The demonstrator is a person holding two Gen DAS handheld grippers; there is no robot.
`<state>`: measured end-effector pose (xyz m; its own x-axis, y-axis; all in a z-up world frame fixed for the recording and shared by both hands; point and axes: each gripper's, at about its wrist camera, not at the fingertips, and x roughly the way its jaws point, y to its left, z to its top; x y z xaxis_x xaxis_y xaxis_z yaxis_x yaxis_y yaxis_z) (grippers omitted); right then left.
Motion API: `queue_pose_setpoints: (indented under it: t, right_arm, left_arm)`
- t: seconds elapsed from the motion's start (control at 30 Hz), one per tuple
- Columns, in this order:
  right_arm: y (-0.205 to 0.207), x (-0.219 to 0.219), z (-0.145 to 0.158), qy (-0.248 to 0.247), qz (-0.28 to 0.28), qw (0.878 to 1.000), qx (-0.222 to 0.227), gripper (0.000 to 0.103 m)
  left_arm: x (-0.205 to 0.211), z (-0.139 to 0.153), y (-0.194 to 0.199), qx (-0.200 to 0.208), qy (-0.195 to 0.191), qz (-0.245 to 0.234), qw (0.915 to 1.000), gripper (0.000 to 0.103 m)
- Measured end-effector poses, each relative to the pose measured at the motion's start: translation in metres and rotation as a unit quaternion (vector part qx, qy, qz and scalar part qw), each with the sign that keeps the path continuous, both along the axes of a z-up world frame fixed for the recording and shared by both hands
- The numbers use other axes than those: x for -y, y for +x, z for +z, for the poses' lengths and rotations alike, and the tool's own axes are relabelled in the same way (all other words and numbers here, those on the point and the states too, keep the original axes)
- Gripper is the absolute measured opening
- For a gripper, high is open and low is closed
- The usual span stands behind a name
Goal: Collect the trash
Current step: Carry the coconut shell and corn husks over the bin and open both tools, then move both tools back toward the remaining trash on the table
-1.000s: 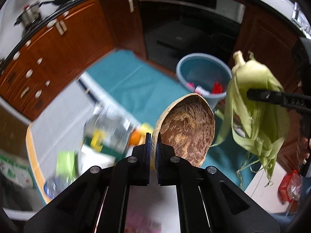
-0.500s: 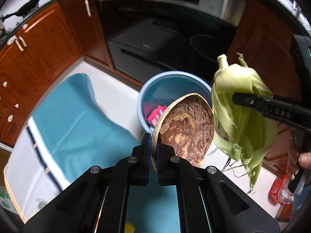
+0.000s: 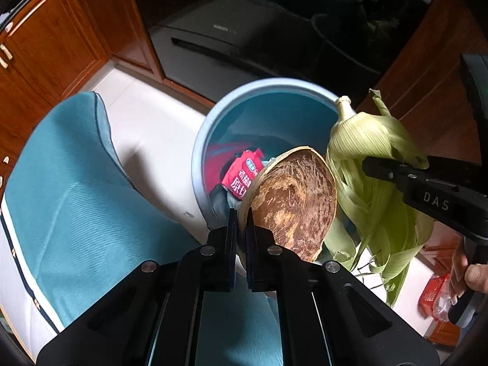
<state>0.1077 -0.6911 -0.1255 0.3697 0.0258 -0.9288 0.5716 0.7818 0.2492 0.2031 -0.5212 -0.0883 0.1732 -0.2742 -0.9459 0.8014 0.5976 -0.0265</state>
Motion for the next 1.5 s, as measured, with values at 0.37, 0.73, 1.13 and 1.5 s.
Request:
queue_pose_setpoints:
  t: [0.37, 0.73, 1.13, 1.5]
  right_arm:
    - [0.006, -0.018, 0.011, 0.003, 0.010, 1.000, 0.004, 0.081]
    - [-0.024, -0.054, 0.043, 0.008, 0.032, 0.999, 0.000, 0.087]
    - [-0.064, -0.146, 0.097, 0.007, 0.099, 0.995, 0.033, 0.092]
    - [-0.077, -0.243, 0.117, 0.008, 0.173, 0.984, 0.039, 0.092]
  left_arm:
    - [-0.001, 0.006, -0.010, 0.015, -0.001, -0.011, 0.9998, 0.057]
    - [-0.048, 0.050, -0.033, 0.022, -0.020, 0.007, 0.9995, 0.070]
    - [-0.149, 0.095, -0.083, 0.029, -0.060, 0.054, 0.9963, 0.081]
    - [-0.281, 0.115, -0.109, 0.067, -0.069, 0.100, 0.9903, 0.096]
